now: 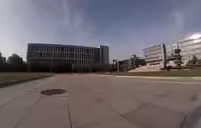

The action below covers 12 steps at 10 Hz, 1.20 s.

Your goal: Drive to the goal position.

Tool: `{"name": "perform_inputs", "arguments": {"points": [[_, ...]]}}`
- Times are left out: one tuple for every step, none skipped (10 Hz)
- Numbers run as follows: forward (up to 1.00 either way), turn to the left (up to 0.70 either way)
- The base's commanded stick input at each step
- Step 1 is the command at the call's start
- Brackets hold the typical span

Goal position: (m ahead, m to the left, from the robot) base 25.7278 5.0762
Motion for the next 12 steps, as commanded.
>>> {"name": "perform_inputs", "arguments": {"points": [[0.70,0.00],[0.70,-0.02],[0.70,-0.31],[0.70,-0.35],[0.70,-0.34],[0.70,-0.13],[0.70,0.00],[0.70,0.00],[0.70,0.00],[0.70,0.00],[0.70,0.00],[0.70,0.00]]}}
